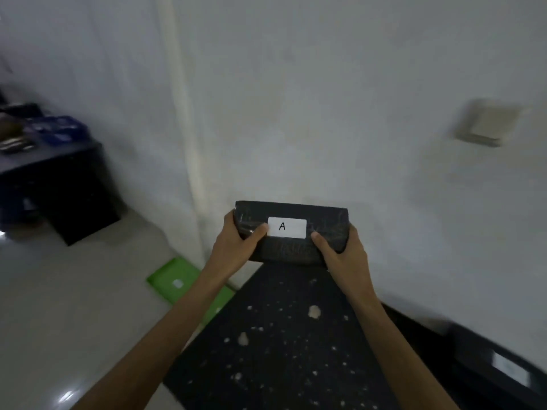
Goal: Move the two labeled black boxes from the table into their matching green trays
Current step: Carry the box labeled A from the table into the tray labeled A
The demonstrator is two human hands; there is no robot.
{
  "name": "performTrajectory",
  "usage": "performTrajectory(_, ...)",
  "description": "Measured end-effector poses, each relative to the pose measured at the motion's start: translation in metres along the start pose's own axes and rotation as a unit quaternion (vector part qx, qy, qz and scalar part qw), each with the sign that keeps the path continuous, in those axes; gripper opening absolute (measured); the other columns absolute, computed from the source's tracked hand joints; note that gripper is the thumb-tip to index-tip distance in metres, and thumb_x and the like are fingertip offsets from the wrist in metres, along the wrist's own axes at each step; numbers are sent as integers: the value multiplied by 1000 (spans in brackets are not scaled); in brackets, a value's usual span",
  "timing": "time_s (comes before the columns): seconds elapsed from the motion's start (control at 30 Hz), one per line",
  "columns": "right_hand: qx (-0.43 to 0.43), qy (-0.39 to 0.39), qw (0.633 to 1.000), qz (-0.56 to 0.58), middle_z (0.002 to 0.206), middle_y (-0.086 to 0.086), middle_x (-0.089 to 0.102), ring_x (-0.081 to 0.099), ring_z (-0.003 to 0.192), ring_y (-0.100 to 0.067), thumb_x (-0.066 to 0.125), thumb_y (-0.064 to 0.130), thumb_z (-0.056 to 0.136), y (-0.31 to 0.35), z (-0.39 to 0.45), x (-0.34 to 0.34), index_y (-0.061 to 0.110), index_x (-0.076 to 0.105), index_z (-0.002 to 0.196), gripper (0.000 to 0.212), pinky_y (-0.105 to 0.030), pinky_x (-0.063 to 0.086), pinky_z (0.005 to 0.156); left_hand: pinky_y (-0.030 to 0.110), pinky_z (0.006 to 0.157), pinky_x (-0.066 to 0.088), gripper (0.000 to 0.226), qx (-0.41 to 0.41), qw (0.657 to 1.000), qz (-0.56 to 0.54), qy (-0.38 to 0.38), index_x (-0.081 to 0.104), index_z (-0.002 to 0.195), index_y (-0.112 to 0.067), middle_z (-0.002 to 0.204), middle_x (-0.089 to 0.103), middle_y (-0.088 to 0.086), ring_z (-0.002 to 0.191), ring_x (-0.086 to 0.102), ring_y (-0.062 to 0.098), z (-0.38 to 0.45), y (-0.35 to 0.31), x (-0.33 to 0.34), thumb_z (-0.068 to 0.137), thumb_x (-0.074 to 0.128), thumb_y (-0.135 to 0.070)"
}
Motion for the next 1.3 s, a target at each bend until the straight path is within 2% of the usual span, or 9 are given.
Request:
performTrajectory(0.1, 41, 50, 997, -30, 130, -5, 58, 61, 117, -23, 73, 57, 81, -1, -4, 86, 19, 49, 144, 77, -41, 55, 98, 28, 82, 45, 79, -23, 998, 56, -30, 33, 137, -19, 112, 54, -8, 95, 57, 14, 10, 55, -67, 78, 68, -59)
performTrajectory(0.23, 69, 97, 992, -46, 122, -7, 54, 62, 109, -26, 76, 55, 80, 9, -16, 200, 15, 57, 134, 71, -45, 55, 97, 18, 67, 46, 72, -58, 994, 90, -37, 36, 129, -17, 113, 57, -3, 91, 59, 15, 29, 120, -157, 79, 71, -55)
performTrajectory(0.37, 94, 120, 987, -51, 122, -10, 54, 60, 113, -30, 76, 55, 79, 20, -22, 296, 12, 57, 133, 72, -46, 52, 101, 42, 92, 53, 73, -84, 986, 138, -34, 50, 128, -12, 124, 60, 11, 109, 61, 26, 55, 171, -226, 75, 75, -55)
performTrajectory(0.6, 136, 108, 985, -10, 129, -9, 64, 63, 117, -27, 77, 47, 82, 9, 7, 408, 13, 43, 147, 80, -38, 52, 99, 44, 97, 47, 100, -73, 976, 203, -18, 32, 145, -16, 133, 55, 12, 119, 55, 29, 118, 227, -275, 68, 76, -62)
performTrajectory(0.7, 163, 95, 982, -1, 129, -9, 65, 63, 119, -29, 77, 41, 84, -13, 26, 449, 12, 41, 147, 78, -35, 51, 98, 48, 98, 46, 101, -75, 974, 211, 15, 32, 146, -13, 133, 56, 14, 121, 53, 32, 161, 261, -276, 68, 77, -59)
performTrajectory(0.8, 190, 70, 979, -4, 131, -11, 64, 56, 125, -34, 76, 39, 85, -46, 53, 487, 12, 40, 148, 77, -46, 49, 104, 48, 103, 43, 106, -86, 972, 213, 51, 27, 149, -10, 138, 52, 16, 127, 49, 35, 212, 300, -263, 69, 80, -54)
performTrajectory(0.93, 252, 16, 967, -23, 132, -11, 63, 54, 126, -34, 75, 41, 83, -103, 86, 530, 14, 40, 148, 78, -48, 49, 103, 47, 104, 42, 105, -97, 969, 208, 93, 27, 149, -6, 136, 49, 22, 126, 46, 36, 275, 362, -227, 69, 83, -45)
performTrajectory(1.07, 315, -33, 947, -49, 135, -9, 61, 53, 127, -31, 76, 46, 79, -183, 115, 572, 14, 43, 146, 81, -44, 44, 109, 48, 102, 43, 91, -139, 957, 195, 161, 38, 143, -10, 130, 56, 18, 122, 52, 35, 340, 448, -175, 72, 81, -45)
performTrajectory(1.3, 415, -99, 904, 13, 128, -8, 64, 64, 116, -25, 76, 24, 87, -371, 141, 642, 10, 49, 140, 61, -33, 52, 98, 52, 101, 44, 64, -173, 939, 200, 220, 48, 130, -8, 125, 59, 16, 123, 50, 36, 417, 629, -68, 78, 78, -29)
Point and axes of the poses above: each hand's wrist, its own z-axis towards the middle knuckle, its own x-axis out of the palm, y = z × x, the point moved 8 cm from there along z, towards the middle knuckle
